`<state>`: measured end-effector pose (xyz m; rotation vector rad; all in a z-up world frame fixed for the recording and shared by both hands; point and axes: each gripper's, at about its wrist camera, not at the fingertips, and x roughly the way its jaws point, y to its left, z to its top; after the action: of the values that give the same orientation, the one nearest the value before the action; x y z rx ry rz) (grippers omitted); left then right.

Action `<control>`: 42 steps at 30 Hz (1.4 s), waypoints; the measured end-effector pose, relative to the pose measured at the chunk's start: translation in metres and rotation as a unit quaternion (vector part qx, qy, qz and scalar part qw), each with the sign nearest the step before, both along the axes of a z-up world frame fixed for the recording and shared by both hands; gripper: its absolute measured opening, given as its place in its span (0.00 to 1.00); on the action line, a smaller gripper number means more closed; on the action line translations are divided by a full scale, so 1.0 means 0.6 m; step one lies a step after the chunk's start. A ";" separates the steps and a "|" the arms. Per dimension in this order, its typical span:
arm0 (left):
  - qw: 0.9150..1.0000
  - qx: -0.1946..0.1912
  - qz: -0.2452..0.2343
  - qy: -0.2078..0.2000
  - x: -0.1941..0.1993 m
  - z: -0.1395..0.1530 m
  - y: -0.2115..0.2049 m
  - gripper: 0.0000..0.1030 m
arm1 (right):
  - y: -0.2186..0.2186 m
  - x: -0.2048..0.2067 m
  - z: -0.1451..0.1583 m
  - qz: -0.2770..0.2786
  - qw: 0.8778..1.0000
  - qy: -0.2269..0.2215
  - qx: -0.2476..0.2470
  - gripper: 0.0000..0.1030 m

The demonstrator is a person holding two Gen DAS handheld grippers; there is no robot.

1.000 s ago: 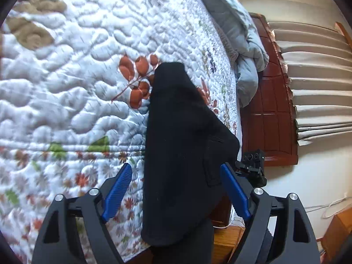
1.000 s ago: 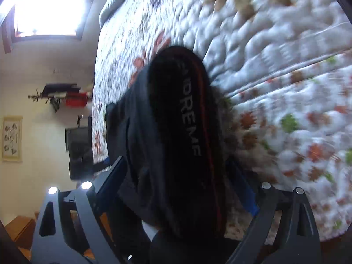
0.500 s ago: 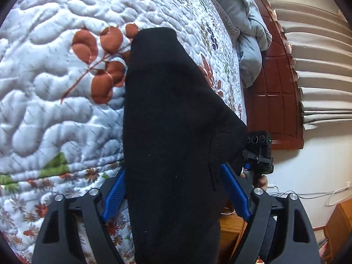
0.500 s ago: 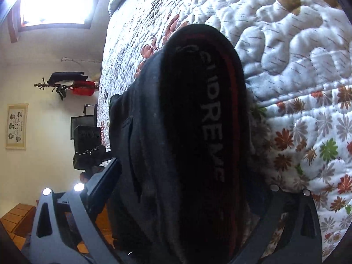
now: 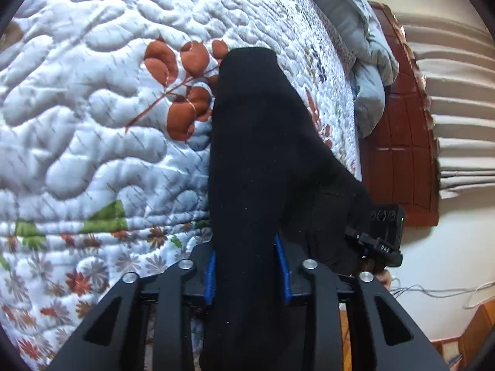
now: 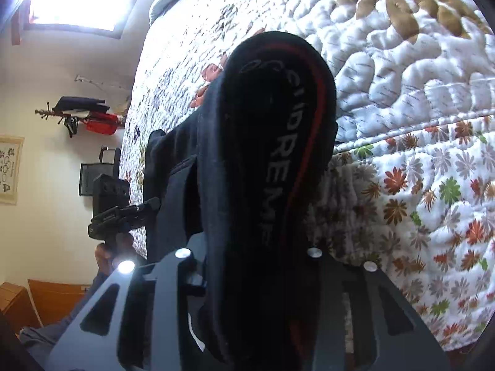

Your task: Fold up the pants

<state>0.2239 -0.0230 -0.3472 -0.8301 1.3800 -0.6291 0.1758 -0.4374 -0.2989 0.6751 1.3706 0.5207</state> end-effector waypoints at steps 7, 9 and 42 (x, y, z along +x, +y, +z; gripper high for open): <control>1.000 -0.002 0.003 -0.025 -0.011 0.035 0.016 0.25 | 0.022 -0.021 0.042 -0.008 1.000 -0.023 -0.007 0.28; 0.999 -0.001 0.005 -0.033 -0.017 0.047 0.027 0.25 | 0.037 -0.026 0.058 -0.004 0.999 -0.031 -0.007 0.28; 0.987 0.070 0.128 -0.070 0.151 0.139 0.462 0.25 | 0.482 0.333 0.133 0.125 0.989 -0.074 -0.018 0.28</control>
<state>0.3142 0.2542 -0.2639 -0.8179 1.1525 -0.3794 0.3757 -0.1484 -0.2188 0.4286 1.3287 0.7297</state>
